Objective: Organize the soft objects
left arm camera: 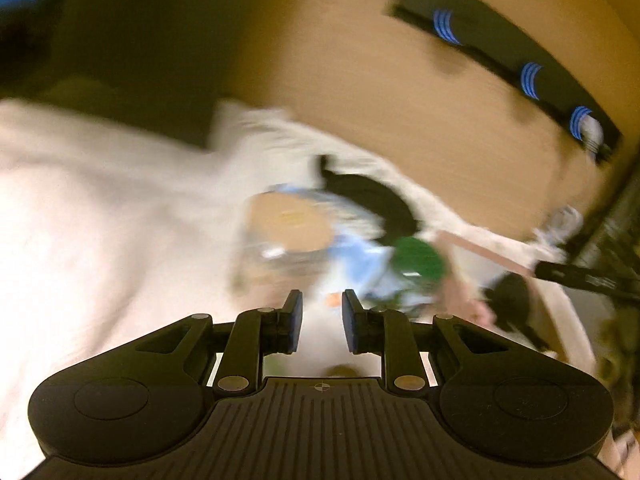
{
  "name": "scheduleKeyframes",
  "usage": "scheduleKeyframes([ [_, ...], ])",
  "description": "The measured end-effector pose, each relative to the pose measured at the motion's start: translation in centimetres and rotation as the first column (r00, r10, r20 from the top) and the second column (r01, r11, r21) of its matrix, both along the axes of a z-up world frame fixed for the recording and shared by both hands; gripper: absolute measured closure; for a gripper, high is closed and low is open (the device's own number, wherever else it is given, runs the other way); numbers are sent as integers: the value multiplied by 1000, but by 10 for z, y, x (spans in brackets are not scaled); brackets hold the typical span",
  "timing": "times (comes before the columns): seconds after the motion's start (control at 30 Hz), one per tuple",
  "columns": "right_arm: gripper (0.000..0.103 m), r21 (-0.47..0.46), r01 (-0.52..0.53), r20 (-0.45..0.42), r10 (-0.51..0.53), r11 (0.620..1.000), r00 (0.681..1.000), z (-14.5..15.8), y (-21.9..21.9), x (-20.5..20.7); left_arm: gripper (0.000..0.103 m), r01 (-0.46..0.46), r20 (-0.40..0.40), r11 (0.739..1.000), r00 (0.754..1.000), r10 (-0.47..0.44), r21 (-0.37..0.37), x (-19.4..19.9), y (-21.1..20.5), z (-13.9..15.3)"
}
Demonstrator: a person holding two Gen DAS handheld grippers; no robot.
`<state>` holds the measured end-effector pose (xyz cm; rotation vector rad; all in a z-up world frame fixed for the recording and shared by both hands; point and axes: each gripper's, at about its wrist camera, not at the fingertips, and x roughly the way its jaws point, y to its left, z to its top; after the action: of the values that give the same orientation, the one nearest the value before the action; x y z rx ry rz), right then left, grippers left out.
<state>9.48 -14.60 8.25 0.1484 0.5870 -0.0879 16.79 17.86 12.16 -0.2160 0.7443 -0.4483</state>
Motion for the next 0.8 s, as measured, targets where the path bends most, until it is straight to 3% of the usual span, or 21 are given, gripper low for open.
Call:
scheduleKeyframes([
  [0.13, 25, 28, -81, -15, 82, 996, 997, -3, 34, -4, 80, -132, -49, 991, 990, 131, -11, 5, 40, -16],
  [0.23, 25, 30, -154, -36, 155, 988, 987, -11, 60, -10, 80, -166, -104, 986, 981, 162, -26, 7, 55, -31],
  [0.37, 25, -26, -251, -81, 248, 968, 965, -29, 96, -13, 80, -119, -183, 992, 977, 108, -48, 8, 43, -51],
  [0.5, 25, -77, -310, -131, 299, 948, 945, -54, 123, -15, 80, -71, -213, 996, 975, 58, -53, 16, 13, -63],
  [0.67, 25, -102, -340, -171, 320, 935, 932, -76, 139, -21, 79, -51, -229, 999, 972, 54, 20, 26, -21, -76],
  [0.8, 25, -103, -345, -205, 320, 933, 925, -94, 140, -22, 79, 1, -163, 994, 986, 16, 105, 22, -41, -77],
])
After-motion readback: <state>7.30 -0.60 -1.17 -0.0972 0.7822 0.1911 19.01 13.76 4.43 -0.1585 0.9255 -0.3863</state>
